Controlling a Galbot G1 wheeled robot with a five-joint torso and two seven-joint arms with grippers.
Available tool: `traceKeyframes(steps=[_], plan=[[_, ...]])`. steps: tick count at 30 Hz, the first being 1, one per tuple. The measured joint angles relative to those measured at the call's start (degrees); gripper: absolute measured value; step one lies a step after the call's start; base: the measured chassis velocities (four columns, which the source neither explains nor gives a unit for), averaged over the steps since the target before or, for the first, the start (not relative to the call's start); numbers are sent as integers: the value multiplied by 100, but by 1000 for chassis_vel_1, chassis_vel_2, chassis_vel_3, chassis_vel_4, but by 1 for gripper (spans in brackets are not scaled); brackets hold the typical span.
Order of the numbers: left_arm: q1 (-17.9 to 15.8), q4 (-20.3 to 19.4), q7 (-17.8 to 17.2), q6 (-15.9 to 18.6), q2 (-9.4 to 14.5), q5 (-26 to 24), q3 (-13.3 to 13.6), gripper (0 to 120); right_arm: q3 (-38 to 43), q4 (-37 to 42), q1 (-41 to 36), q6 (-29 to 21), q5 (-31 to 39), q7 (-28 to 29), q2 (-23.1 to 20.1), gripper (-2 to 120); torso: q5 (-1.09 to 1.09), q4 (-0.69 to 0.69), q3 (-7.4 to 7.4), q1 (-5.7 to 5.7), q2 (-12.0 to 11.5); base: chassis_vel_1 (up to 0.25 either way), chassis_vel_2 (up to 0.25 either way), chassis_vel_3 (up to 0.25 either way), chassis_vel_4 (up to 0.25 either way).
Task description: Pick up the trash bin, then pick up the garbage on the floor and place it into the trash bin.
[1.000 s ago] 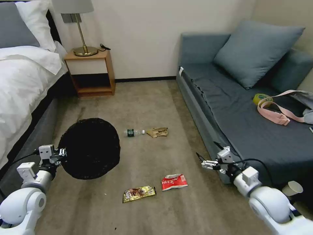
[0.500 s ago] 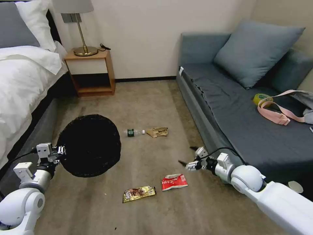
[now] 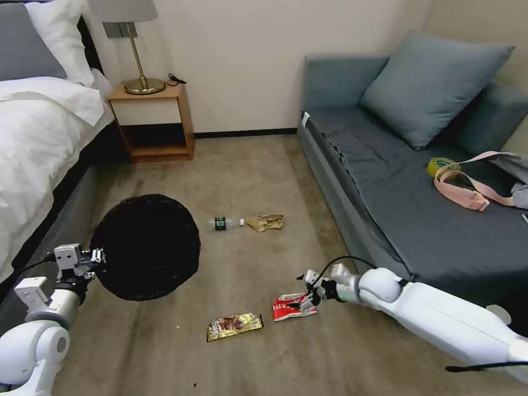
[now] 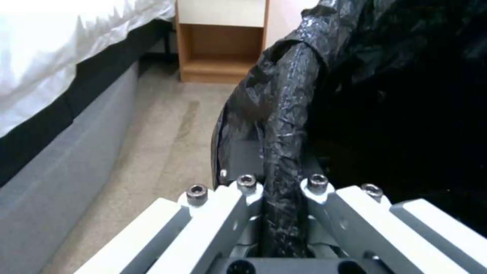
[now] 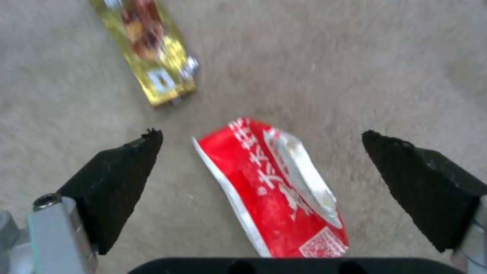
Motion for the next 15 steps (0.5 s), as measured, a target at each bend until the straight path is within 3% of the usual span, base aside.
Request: traceKeyframes(steps=[7, 15], plan=[[138, 29, 47, -47, -49, -16, -146, 1, -191, -1121, 62, 252, -318, -154, 456, 100, -1, -1, 0, 0, 0, 0, 0, 0, 0], [117, 55, 48, -55, -68, -17, -187, 1, -173, -1847, 85, 476, -459, -279, 798, 100, 0, -1, 0, 0, 0, 0, 0, 0, 0]])
